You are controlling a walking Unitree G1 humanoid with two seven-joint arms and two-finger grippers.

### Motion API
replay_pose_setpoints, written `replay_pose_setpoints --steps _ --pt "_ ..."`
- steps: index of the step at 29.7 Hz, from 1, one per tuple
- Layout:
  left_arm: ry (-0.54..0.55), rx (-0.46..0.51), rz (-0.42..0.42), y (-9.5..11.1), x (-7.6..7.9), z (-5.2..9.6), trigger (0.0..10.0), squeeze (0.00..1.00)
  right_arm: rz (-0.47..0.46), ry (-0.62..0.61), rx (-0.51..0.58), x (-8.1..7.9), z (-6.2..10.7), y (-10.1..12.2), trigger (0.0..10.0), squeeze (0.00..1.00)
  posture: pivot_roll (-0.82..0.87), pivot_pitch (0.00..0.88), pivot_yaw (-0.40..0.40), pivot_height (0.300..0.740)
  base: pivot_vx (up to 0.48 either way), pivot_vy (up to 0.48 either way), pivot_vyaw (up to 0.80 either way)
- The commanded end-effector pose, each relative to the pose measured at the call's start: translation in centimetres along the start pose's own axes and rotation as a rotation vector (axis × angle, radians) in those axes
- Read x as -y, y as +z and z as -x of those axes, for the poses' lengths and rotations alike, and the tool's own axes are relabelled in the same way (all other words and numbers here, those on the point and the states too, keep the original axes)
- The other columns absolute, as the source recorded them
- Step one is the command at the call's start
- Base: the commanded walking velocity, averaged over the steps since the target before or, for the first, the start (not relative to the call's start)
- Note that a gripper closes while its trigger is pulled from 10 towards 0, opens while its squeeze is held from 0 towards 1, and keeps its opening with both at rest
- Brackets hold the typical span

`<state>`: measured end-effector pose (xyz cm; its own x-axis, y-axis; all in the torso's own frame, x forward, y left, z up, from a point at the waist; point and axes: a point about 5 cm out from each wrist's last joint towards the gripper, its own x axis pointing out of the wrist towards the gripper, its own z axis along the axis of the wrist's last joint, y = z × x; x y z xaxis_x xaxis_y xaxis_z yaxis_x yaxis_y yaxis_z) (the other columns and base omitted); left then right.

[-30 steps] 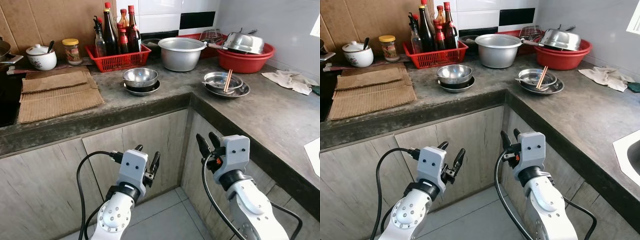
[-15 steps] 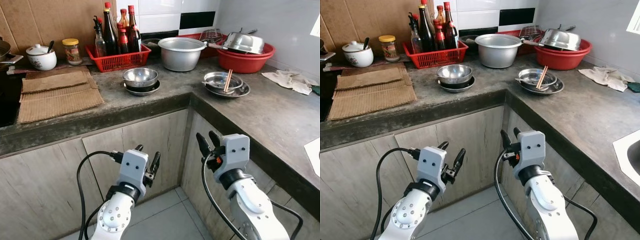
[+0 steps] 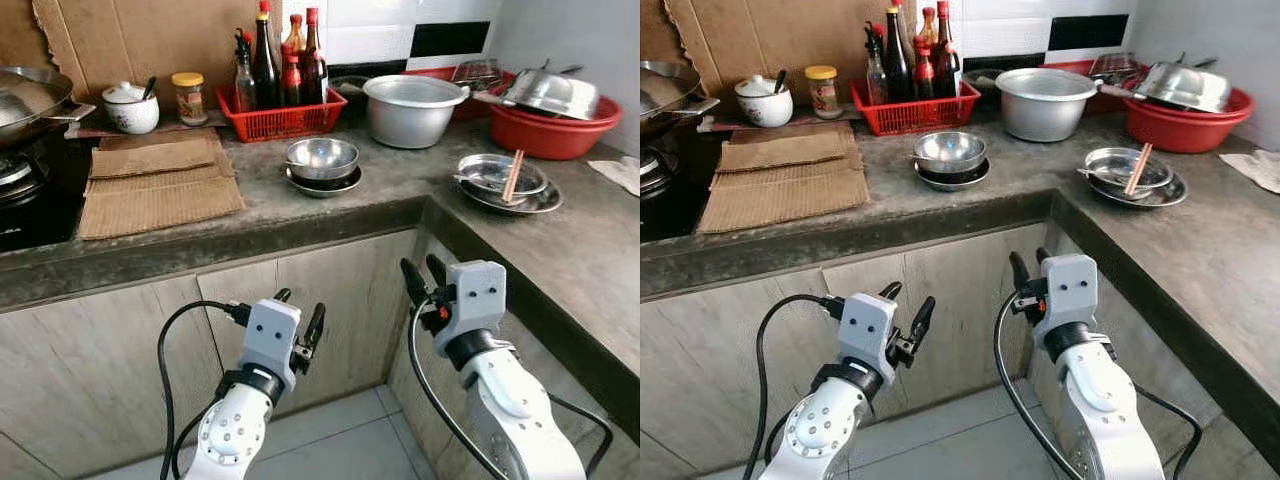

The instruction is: Kitchen organization

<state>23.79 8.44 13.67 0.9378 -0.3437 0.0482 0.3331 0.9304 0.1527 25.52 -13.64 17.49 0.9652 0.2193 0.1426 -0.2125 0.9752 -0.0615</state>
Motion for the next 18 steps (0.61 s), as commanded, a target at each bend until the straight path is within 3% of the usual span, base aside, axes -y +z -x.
replay_pose_setpoints --steps 1,6,18 --pt "-0.004 0.012 -0.009 0.25 -0.06 -0.03 10.0 0.0 0.013 0.015 0.018 -0.11 -0.27 0.29 10.0 0.0 0.0 0.0 -0.048 0.74 0.277 0.0 0.8" --pt "-0.003 0.012 -0.01 0.26 -0.07 -0.06 10.0 0.0 0.011 0.016 0.019 -0.17 -0.4 0.3 10.0 0.0 0.0 0.0 -0.047 0.74 0.28 0.0 0.8" --pt "-0.002 0.01 -0.007 0.27 -0.06 -0.08 10.0 0.0 0.023 0.015 0.031 0.01 -1.12 0.67 10.0 0.0 0.0 0.0 -0.048 0.74 0.278 0.0 0.0"
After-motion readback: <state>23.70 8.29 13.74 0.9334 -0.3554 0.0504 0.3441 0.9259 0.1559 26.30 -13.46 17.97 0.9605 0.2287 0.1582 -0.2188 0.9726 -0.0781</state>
